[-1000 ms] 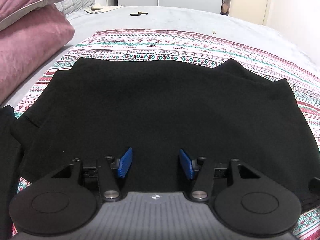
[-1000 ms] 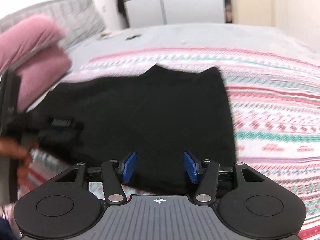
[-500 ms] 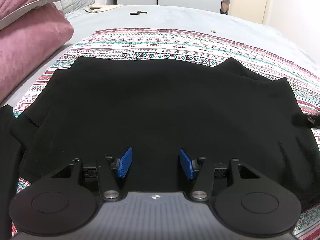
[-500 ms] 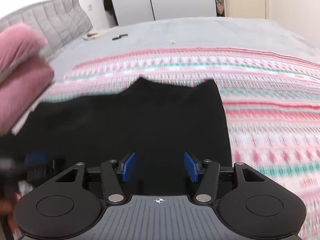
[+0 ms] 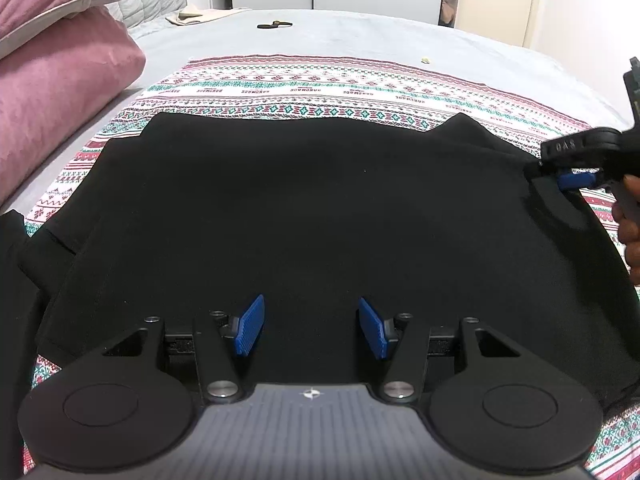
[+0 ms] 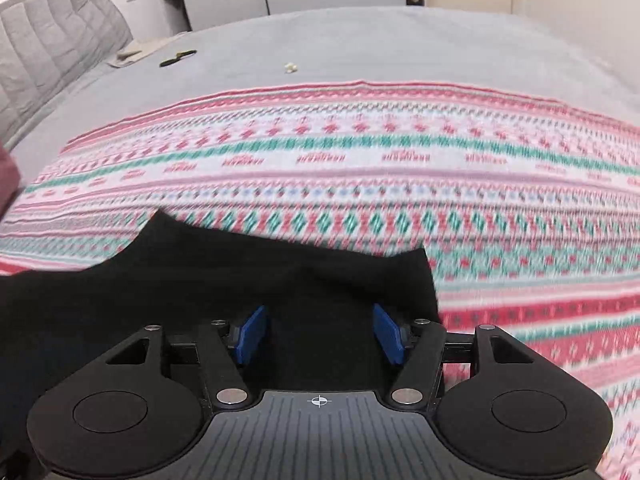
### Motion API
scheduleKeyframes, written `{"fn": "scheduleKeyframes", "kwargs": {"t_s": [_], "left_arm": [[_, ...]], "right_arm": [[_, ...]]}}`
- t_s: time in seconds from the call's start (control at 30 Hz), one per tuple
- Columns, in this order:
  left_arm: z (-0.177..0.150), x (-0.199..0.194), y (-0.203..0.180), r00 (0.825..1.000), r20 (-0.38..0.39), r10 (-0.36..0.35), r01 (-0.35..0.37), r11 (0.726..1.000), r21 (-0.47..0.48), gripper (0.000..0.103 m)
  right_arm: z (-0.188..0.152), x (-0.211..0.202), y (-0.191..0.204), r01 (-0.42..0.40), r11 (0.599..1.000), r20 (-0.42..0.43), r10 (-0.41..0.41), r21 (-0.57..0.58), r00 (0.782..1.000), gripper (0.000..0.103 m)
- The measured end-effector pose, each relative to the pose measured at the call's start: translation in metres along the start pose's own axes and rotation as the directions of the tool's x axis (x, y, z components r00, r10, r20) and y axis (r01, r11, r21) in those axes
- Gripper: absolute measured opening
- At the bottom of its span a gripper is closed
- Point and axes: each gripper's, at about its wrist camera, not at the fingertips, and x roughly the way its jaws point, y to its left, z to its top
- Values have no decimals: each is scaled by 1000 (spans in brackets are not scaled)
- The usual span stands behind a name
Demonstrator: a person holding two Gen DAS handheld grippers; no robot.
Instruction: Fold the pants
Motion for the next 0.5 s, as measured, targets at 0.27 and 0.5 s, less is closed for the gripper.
{"fn": "scheduleKeyframes", "kwargs": {"t_s": [0.27, 0.5], "left_arm": [[1, -1, 3, 1000, -7, -10, 10, 1000, -4, 83], [0, -1, 8, 1000, -5, -20, 20, 1000, -8, 83]], "right_arm": [[1, -7, -11, 34, 997, 99, -40, 68, 994, 61], [-76, -75, -2, -153, 980, 75, 163, -123, 984, 61]]}}
